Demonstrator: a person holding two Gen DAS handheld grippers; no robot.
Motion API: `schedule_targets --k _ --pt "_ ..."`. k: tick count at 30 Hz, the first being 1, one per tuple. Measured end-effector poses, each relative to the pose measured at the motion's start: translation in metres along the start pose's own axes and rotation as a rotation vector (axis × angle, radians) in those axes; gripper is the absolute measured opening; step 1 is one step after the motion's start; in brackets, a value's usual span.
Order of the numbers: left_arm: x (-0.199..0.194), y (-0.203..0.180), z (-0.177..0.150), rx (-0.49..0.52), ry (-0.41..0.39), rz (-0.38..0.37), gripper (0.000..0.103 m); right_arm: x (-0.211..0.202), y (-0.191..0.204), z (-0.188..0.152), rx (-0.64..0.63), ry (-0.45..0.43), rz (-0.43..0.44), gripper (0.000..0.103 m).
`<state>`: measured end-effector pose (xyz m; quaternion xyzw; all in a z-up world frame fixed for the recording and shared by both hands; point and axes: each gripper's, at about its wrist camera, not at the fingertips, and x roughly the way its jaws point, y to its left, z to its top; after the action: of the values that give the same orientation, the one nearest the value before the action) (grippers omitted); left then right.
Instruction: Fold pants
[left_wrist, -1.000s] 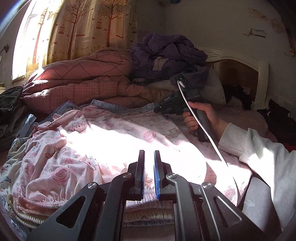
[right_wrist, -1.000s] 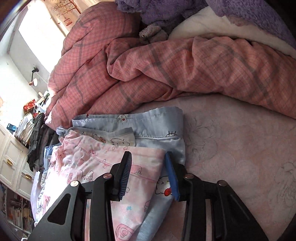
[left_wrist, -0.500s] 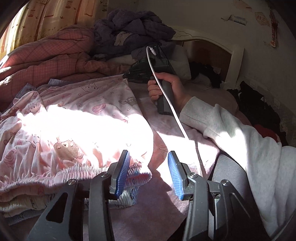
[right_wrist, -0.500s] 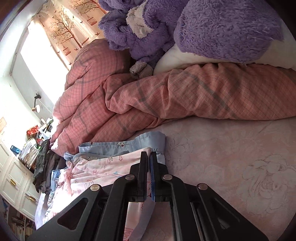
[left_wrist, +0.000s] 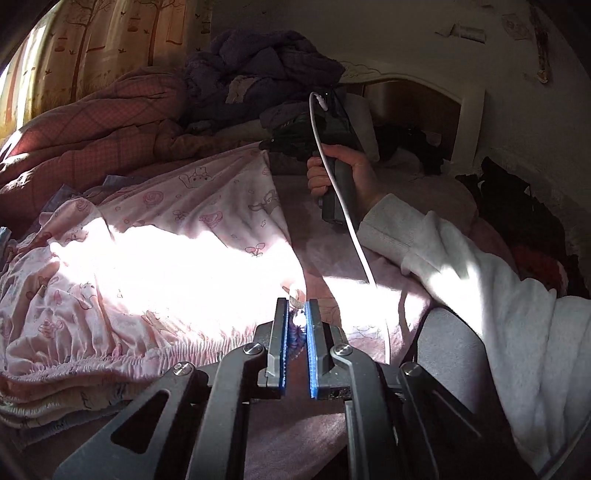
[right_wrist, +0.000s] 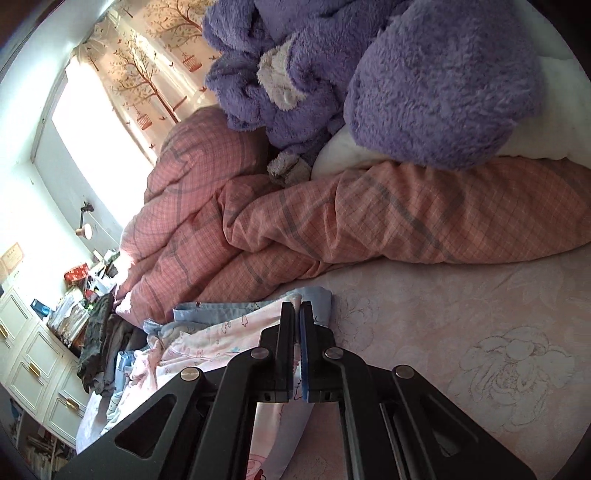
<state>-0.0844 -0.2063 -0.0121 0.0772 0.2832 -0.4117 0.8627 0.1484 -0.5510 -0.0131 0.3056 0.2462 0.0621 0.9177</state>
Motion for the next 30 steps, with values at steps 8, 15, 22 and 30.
schedule_targets --k 8,15,22,30 --pt "-0.007 -0.002 0.002 0.021 -0.019 -0.051 0.007 -0.05 -0.018 0.011 0.065 -0.138 0.021 0.002" --pt "0.016 0.017 -0.011 -0.043 0.046 -0.067 0.01 -0.011 -0.036 0.0 0.098 0.027 -0.119 0.002" --pt "-0.021 0.038 -0.006 -0.027 -0.039 0.057 0.038 -0.008 -0.042 -0.002 0.109 0.051 -0.182 0.019" --pt "-0.096 0.126 0.003 -0.067 -0.118 0.408 0.052 -0.049 0.002 -0.005 -0.078 -0.122 -0.229 0.053"
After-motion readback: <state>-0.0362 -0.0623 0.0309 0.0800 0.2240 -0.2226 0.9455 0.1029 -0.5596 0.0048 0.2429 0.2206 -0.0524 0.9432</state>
